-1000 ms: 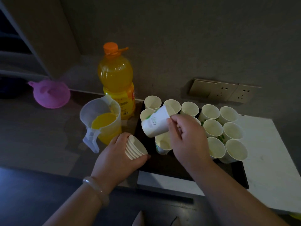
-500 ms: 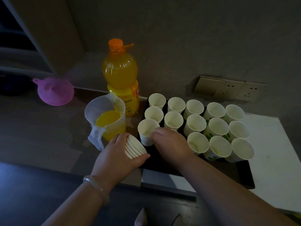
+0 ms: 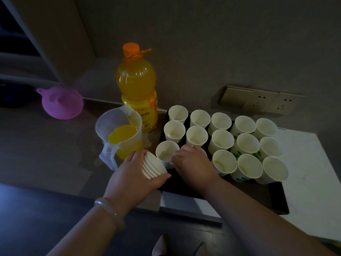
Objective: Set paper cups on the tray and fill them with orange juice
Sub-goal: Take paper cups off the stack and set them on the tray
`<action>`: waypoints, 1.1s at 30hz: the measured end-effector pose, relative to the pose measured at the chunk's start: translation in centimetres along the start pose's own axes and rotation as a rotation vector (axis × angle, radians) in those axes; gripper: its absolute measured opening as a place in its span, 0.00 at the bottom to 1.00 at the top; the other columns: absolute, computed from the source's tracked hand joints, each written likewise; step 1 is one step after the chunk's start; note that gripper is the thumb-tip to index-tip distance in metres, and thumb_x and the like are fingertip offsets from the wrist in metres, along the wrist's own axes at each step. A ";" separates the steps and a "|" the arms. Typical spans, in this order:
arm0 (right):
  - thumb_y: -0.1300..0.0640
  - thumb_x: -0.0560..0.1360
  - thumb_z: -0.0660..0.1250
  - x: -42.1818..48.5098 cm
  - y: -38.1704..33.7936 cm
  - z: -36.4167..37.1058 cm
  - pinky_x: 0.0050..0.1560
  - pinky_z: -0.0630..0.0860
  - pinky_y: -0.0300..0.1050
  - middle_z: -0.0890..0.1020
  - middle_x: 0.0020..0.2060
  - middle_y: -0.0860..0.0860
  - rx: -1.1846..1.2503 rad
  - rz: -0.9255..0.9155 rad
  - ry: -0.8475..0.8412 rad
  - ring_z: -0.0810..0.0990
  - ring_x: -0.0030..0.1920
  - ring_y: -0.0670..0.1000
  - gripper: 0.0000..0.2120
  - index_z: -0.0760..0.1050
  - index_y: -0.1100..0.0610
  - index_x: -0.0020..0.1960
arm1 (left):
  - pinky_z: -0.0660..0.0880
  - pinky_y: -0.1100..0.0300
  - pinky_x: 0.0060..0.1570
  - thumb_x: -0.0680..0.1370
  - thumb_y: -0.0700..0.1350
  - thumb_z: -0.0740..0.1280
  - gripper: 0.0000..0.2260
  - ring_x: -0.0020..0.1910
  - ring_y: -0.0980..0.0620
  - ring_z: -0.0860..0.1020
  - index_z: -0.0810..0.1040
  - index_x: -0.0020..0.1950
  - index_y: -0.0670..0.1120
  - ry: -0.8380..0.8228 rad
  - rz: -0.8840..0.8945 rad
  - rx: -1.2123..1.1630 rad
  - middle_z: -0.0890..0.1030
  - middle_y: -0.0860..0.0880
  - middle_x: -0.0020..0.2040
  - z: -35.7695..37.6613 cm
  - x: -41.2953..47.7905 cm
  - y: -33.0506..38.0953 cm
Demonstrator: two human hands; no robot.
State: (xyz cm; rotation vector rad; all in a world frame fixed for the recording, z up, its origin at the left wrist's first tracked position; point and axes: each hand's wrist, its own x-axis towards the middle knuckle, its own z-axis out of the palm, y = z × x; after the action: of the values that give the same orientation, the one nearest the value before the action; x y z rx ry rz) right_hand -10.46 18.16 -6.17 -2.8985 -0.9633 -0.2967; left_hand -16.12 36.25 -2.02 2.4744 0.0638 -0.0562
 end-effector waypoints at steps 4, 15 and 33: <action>0.54 0.61 0.79 -0.4 0.0 0.3 0.35 0.70 0.45 0.78 0.31 0.46 0.000 0.012 -0.006 0.76 0.37 0.52 0.10 0.77 0.51 0.33 | 0.70 0.64 0.44 0.63 0.67 0.72 0.35 0.49 0.59 0.71 0.67 0.64 0.53 -0.006 0.008 -0.002 0.69 0.59 0.52 0.0 0.0 0.1; 0.54 0.60 0.79 -0.3 -0.3 0.5 0.35 0.70 0.43 0.77 0.29 0.45 -0.002 0.069 0.019 0.77 0.37 0.51 0.10 0.77 0.50 0.32 | 0.74 0.60 0.46 0.63 0.66 0.73 0.33 0.50 0.58 0.72 0.68 0.62 0.54 0.004 -0.012 -0.011 0.69 0.60 0.52 0.0 -0.5 0.2; 0.50 0.75 0.70 -1.6 -4.8 -5.6 0.44 0.69 0.29 0.78 0.36 0.39 0.889 0.367 0.049 0.75 0.45 0.41 0.09 0.84 0.54 0.48 | 0.69 0.70 0.42 0.64 0.55 0.76 0.31 0.51 0.59 0.73 0.66 0.62 0.55 -0.111 0.006 -0.023 0.70 0.59 0.54 0.1 0.1 -0.2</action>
State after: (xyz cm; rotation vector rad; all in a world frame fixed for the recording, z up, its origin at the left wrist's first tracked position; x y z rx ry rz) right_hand -15.45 20.33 -1.01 -2.1508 -0.3743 0.0804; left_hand -16.01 36.32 -2.21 2.4431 0.0097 -0.1892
